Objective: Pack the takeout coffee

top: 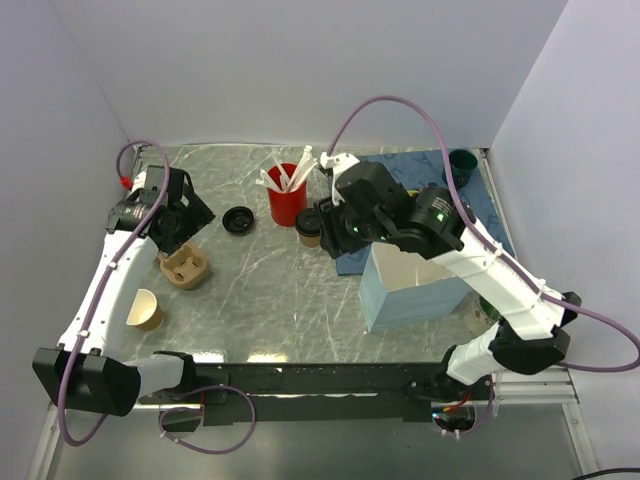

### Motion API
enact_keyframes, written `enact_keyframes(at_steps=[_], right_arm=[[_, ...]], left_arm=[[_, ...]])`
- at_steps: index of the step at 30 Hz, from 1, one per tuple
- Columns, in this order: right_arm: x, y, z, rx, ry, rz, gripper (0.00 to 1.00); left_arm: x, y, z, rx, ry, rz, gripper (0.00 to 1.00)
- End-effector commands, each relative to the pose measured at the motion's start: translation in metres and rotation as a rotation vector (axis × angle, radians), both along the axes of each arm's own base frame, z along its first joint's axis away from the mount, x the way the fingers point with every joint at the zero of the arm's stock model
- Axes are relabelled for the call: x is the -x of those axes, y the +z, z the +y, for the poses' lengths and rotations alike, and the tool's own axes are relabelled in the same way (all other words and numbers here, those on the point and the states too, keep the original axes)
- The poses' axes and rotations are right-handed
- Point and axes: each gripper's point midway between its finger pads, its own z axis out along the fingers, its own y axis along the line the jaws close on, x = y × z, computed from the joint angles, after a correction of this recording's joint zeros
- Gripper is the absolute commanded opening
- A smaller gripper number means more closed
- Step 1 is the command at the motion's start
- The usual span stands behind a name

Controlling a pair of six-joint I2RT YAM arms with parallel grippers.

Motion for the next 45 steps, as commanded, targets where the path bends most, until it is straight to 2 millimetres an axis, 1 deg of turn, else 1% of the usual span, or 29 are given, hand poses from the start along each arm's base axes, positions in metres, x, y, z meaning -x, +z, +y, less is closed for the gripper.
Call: enact_keyframes(at_steps=[1, 2, 3, 4, 5, 6, 7, 8, 10, 11, 12, 14, 15, 16, 17, 18, 20, 23, 29, 31, 32, 38, 40, 45], right_arm=[[0.022, -0.002, 0.005, -0.062, 0.09, 0.058, 0.53], [0.028, 0.002, 0.003, -0.08, 0.113, 0.056, 0.53], [0.031, 0.005, 0.003, -0.089, 0.131, 0.051, 0.53], [0.033, 0.006, 0.002, -0.097, 0.144, 0.045, 0.53], [0.035, 0.01, 0.0, -0.115, 0.159, 0.023, 0.53], [0.04, 0.013, 0.0, -0.135, 0.182, 0.022, 0.53], [0.042, 0.015, 0.0, -0.148, 0.197, 0.011, 0.53], [0.045, 0.018, -0.003, -0.186, 0.207, -0.017, 0.53], [0.047, 0.02, -0.004, -0.225, 0.218, -0.042, 0.53], [0.049, 0.019, -0.01, -0.237, 0.216, -0.052, 0.53], [0.049, 0.022, -0.009, -0.259, 0.219, -0.066, 0.53], [0.048, 0.025, -0.014, -0.264, 0.222, -0.09, 0.53], [0.048, 0.025, -0.016, -0.259, 0.224, -0.095, 0.53], [0.047, 0.026, -0.017, -0.252, 0.229, -0.104, 0.53], [0.046, 0.031, -0.019, -0.254, 0.227, -0.114, 0.53], [0.046, 0.031, -0.021, -0.244, 0.228, -0.117, 0.53], [0.045, 0.037, -0.023, -0.245, 0.229, -0.139, 0.53], [0.046, 0.04, -0.023, -0.261, 0.238, -0.148, 0.53], [0.049, 0.036, -0.019, -0.264, 0.249, -0.117, 0.52], [0.048, 0.036, -0.02, -0.259, 0.246, -0.12, 0.52], [0.047, 0.035, -0.021, -0.254, 0.242, -0.123, 0.52], [0.042, 0.032, -0.02, -0.24, 0.227, -0.121, 0.52], [0.042, 0.031, -0.018, -0.237, 0.232, -0.117, 0.52], [0.039, 0.028, -0.016, -0.231, 0.229, -0.116, 0.52]], left_arm=[[-0.009, 0.026, 0.04, -0.075, 0.235, -0.089, 0.9], [-0.011, 0.019, 0.046, -0.09, 0.265, -0.055, 0.9], [-0.004, 0.011, 0.052, -0.104, 0.295, 0.003, 0.89], [-0.006, 0.015, 0.061, -0.096, 0.359, 0.009, 0.88], [-0.006, 0.005, 0.064, -0.1, 0.396, 0.069, 0.87], [-0.004, 0.003, 0.067, -0.103, 0.438, 0.102, 0.84], [0.003, 0.007, 0.069, -0.085, 0.512, 0.126, 0.83], [-0.001, 0.0, 0.068, -0.09, 0.529, 0.16, 0.84], [-0.011, -0.001, 0.064, -0.068, 0.51, 0.166, 0.84], [-0.015, -0.007, 0.06, -0.06, 0.493, 0.184, 0.84], [-0.019, -0.011, 0.059, -0.067, 0.457, 0.191, 0.83], [-0.029, -0.024, 0.055, -0.034, 0.405, 0.204, 0.81], [-0.028, -0.028, 0.057, -0.041, 0.404, 0.212, 0.79], [-0.024, -0.037, 0.06, -0.05, 0.416, 0.238, 0.77], [-0.027, -0.041, 0.062, -0.054, 0.419, 0.232, 0.75], [-0.026, -0.045, 0.063, -0.063, 0.406, 0.242, 0.69], [-0.026, -0.053, 0.066, -0.081, 0.402, 0.262, 0.68], [-0.025, -0.065, 0.073, -0.133, 0.404, 0.297, 0.68], [-0.031, -0.091, 0.075, -0.166, 0.353, 0.351, 0.68], [-0.034, -0.096, 0.074, -0.175, 0.306, 0.367, 0.67], [-0.033, -0.099, 0.082, -0.181, 0.329, 0.386, 0.66], [-0.037, -0.09, 0.091, -0.209, 0.323, 0.353, 0.66], [-0.036, -0.092, 0.096, -0.205, 0.328, 0.36, 0.66], [-0.039, -0.104, 0.09, -0.179, 0.278, 0.368, 0.63]])
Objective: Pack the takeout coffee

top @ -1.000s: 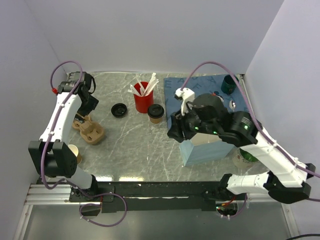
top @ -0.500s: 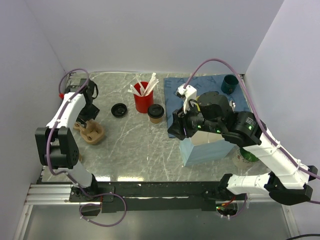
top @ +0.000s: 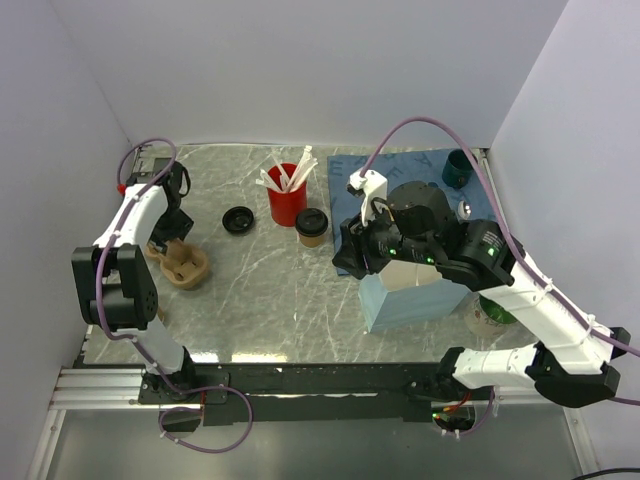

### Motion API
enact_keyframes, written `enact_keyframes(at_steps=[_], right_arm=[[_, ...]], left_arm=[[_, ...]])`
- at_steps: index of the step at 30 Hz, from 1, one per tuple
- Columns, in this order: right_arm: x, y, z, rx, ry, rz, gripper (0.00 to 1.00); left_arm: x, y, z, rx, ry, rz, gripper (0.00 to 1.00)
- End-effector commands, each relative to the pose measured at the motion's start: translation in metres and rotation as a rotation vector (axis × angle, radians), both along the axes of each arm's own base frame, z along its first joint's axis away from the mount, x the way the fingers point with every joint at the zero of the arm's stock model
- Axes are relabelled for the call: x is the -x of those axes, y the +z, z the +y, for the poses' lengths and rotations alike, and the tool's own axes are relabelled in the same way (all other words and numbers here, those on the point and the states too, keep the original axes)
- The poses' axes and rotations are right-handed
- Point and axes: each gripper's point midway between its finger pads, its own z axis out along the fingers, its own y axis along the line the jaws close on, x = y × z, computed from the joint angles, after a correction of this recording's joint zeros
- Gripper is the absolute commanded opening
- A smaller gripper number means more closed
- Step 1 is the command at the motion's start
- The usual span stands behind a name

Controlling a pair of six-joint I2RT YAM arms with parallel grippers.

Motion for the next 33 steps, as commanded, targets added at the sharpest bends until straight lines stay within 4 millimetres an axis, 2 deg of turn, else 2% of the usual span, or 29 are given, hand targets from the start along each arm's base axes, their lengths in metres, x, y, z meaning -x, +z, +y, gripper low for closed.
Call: enact_keyframes(at_steps=[1, 11, 14, 23, 33], right_arm=[[-0.008, 0.018, 0.003, -0.047, -0.012, -0.05, 0.52], [-0.01, 0.018, 0.004, -0.043, -0.013, -0.048, 0.52], [-0.011, 0.018, 0.005, -0.043, -0.016, -0.045, 0.52], [-0.013, 0.017, 0.005, -0.034, -0.023, -0.044, 0.52], [-0.016, 0.017, 0.008, -0.035, -0.029, -0.038, 0.51]], left_arm=[[-0.005, 0.0, 0.002, -0.001, -0.038, -0.024, 0.63], [-0.004, -0.009, 0.009, -0.019, -0.036, 0.0, 0.62], [-0.01, -0.013, 0.004, 0.013, -0.065, -0.005, 0.63], [-0.009, -0.01, 0.011, -0.019, -0.064, 0.018, 0.62], [-0.01, -0.017, 0.014, -0.015, -0.077, 0.025, 0.6]])
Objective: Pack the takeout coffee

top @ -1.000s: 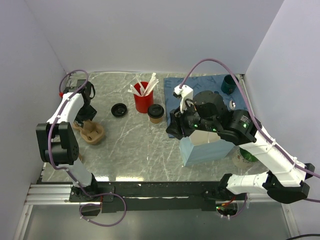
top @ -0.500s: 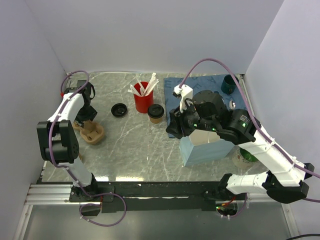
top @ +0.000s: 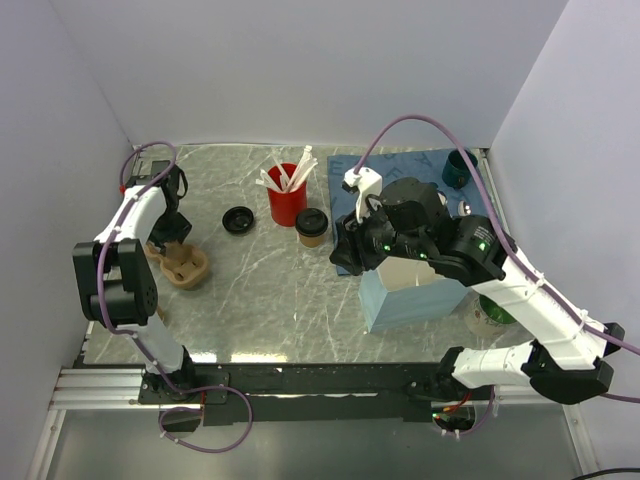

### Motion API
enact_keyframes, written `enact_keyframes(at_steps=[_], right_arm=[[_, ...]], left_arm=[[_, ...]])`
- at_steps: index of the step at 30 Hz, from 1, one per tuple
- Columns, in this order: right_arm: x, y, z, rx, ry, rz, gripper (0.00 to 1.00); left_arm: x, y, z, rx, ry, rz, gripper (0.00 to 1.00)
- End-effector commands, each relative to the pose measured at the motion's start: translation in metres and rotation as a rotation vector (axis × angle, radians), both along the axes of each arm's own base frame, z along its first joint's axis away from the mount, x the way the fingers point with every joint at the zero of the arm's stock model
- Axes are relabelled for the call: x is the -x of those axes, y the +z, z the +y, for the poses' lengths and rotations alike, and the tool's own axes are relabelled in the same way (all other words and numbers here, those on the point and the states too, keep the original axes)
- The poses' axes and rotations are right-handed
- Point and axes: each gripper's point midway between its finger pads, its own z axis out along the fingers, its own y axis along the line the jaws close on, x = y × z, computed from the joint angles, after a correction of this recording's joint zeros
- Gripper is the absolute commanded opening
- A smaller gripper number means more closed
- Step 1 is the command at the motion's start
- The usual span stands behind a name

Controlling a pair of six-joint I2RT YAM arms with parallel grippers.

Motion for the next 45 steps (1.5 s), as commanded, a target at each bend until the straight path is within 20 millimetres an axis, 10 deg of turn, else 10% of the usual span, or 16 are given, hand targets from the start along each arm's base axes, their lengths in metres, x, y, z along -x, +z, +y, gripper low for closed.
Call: enact_keyframes(at_steps=[1, 33, 45], right_arm=[[-0.008, 0.023, 0.003, -0.057, -0.017, -0.05, 0.51], [-0.015, 0.024, 0.018, -0.059, -0.003, -0.035, 0.51], [-0.018, 0.023, 0.021, -0.05, 0.007, -0.037, 0.51]], left_arm=[[-0.006, -0.002, 0.005, -0.019, -0.019, 0.0, 0.6], [-0.004, -0.022, 0.009, 0.024, -0.045, 0.017, 0.49], [-0.006, 0.016, 0.014, 0.001, -0.012, -0.014, 0.28]])
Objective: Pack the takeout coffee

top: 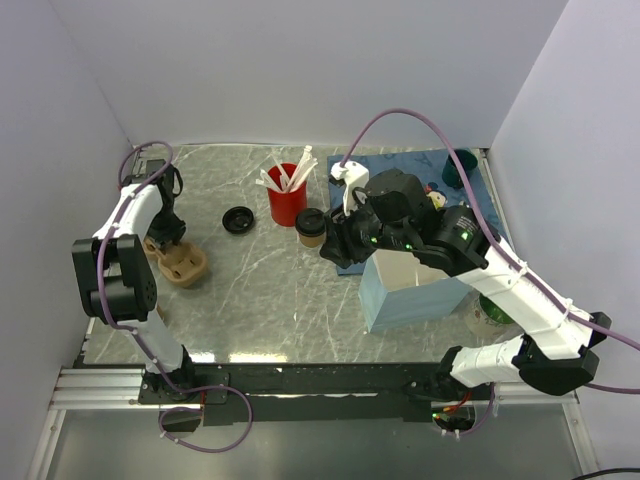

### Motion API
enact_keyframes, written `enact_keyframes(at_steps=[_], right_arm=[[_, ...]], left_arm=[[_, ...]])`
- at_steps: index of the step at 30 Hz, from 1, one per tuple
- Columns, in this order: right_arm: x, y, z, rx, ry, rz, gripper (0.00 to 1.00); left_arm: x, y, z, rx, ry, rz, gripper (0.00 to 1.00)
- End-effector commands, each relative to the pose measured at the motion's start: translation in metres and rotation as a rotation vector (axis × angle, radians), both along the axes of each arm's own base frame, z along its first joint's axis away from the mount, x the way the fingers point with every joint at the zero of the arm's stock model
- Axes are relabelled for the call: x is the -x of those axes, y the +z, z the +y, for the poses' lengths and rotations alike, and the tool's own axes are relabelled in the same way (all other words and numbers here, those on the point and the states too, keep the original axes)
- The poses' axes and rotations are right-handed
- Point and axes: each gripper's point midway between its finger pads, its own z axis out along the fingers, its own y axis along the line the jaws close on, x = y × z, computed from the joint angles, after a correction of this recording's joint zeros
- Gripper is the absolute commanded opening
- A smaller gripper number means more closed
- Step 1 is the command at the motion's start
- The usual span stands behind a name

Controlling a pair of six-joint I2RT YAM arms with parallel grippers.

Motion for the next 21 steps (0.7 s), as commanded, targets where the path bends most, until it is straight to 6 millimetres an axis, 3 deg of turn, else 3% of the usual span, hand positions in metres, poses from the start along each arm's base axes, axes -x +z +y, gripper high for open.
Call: enact_keyframes(at_steps=[1, 7, 11, 14, 16, 21], right_arm=[[-0.006, 0.023, 0.004, -0.055, 0.008, -0.049, 0.51], [-0.006, 0.023, 0.005, -0.057, 0.014, -0.046, 0.51], [-0.005, 0.021, 0.004, -0.056, 0.013, -0.044, 0.51], [-0.004, 0.022, 0.004, -0.062, 0.012, -0.04, 0.51], [-0.004, 0.022, 0.004, -0.067, 0.009, -0.041, 0.51], [-0.004, 0.022, 0.004, -0.07, 0.009, -0.043, 0.51]], left_arm=[[-0.002, 0.022, 0.004, -0.016, 0.018, -0.033, 0.27], [0.005, 0.02, 0.002, -0.004, 0.024, -0.015, 0.29], [0.006, 0.02, 0.001, 0.008, 0.017, -0.015, 0.35], [0.002, 0.023, -0.001, 0.021, 0.02, -0.014, 0.25], [0.003, 0.026, 0.009, -0.037, 0.024, -0.008, 0.21], [-0.003, 0.034, 0.014, -0.068, 0.029, -0.023, 0.31]])
